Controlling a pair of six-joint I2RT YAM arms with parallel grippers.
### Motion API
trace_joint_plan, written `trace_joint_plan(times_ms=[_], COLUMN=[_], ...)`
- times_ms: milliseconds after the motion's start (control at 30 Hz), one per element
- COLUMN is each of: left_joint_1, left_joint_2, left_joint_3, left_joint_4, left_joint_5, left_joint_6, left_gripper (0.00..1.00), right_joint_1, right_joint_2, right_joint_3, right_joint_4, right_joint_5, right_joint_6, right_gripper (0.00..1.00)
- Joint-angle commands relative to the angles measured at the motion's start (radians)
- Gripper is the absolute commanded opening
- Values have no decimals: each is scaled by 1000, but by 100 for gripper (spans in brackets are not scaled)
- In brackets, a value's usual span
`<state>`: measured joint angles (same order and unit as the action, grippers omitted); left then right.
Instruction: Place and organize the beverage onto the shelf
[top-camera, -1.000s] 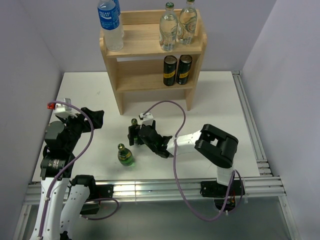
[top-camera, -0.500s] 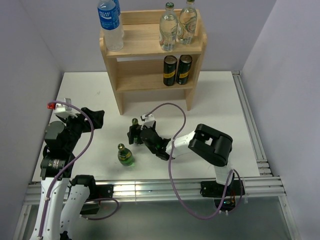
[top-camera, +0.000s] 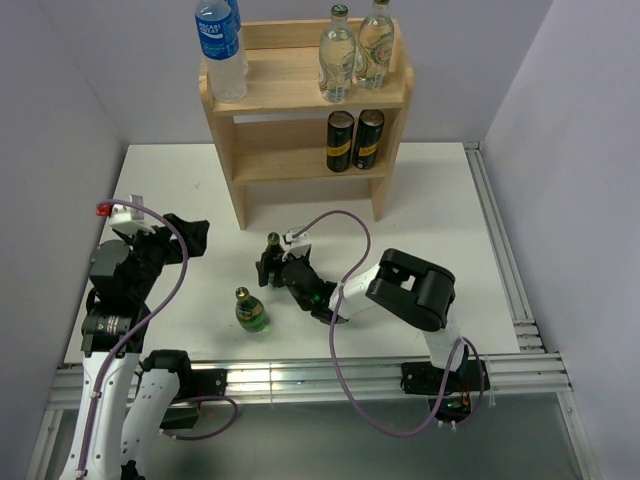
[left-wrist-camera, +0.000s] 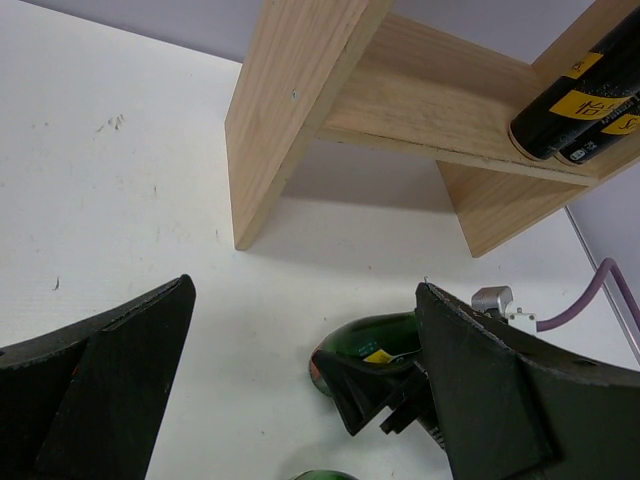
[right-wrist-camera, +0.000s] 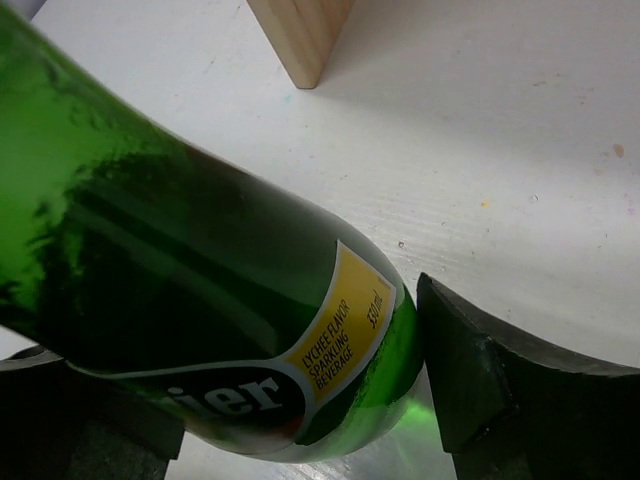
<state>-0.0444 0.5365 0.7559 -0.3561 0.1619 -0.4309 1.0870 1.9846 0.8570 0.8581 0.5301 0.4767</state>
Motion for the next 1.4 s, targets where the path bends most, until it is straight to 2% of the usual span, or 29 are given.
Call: trace_joint_plan(times_ms=[0,33,67,133,167,267,600,833,1100,1367], left_joint_1=[9,9,11,11,12,15,28,37,41,41], left_joint_2=[0,0,0,-1,-1,-4,-15,-20,-15,-18], left_joint_3=[16,16,16,14,16,16,14,14,14,11], left_joint_4=[45,45,45,45,45,45,45,45,46,46], left_joint_5=[21,22,22,24,24,25,21,24,30,34], left_joint_6=[14,12,12,12,12,12,12,11,9,8], left_gripper=[99,99,99,99,99,99,99,99,99,99], right_joint_1=[5,4,4,7,8,17,28,28,-28,-154], right_joint_2=[33,31,23,8,-13,-70,-302,-398,-363,-225], right_joint_3=[-3,-1,2,7,14,49,200,327,617,893], right_joint_4=[-37,-39,-48,-70,-88,-171,-428,-519,-645,-770], right_joint_5=[22,21,21,25,34,67,142,166,99,2], right_joint_6=[5,2,-4,-7,-12,-42,-171,-283,-357,-357], right_gripper=[43,39,26,14,5,0,0,0,0,0])
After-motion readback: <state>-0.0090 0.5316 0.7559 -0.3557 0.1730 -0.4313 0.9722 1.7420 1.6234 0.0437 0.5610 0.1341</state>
